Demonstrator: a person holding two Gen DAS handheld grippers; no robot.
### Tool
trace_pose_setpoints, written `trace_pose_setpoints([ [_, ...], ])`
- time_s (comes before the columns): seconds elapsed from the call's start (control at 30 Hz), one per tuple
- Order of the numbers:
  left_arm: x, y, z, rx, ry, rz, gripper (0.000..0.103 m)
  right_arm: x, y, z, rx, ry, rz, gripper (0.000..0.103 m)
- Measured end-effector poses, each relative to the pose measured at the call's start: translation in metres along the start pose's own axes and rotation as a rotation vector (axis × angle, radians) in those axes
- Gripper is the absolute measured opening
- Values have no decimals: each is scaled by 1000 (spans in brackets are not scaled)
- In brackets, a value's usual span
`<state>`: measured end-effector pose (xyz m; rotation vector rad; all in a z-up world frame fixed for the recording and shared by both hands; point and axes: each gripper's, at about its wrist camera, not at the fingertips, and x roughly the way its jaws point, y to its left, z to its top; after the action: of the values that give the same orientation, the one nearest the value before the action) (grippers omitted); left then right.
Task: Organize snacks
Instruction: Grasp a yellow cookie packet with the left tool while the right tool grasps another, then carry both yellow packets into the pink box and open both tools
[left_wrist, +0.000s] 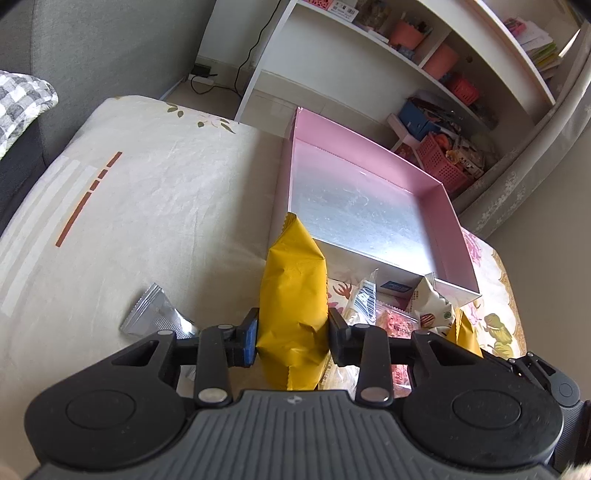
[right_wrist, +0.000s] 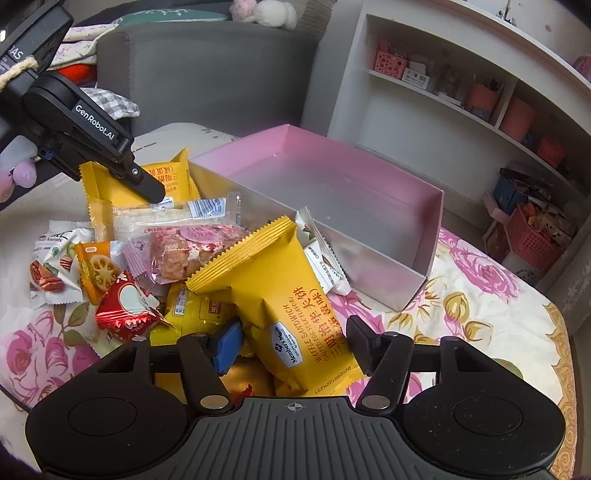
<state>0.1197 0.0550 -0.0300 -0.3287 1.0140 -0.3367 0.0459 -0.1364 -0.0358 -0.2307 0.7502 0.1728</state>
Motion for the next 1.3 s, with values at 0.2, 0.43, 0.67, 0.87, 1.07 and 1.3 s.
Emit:
trace_pose_setpoints([
  [0.2, -8, 1, 2, -11, -27, 3, 30, -4, -4, 4, 41, 5, 4, 44],
  [0.43, -20, 1, 4, -14, -64, -7, 30, -10, -15, 10, 144, -2, 1, 41],
  [0.67, -24, -1, 9, -34, -87, -24, 29, -20, -31, 21, 271, -26, -4, 41],
  [0.87, -32, -9, 8, -36, -119, -36, 29, -24, -44, 36, 410, -46, 1, 41],
  [1.07, -44, -13, 9, -58, -149, -50, 29, -21, -52, 46, 492, -60, -7, 41],
  [1.3, -35, -30, 22, -10, -164, -69, 29, -11, -75, 66, 600, -97, 3, 41],
])
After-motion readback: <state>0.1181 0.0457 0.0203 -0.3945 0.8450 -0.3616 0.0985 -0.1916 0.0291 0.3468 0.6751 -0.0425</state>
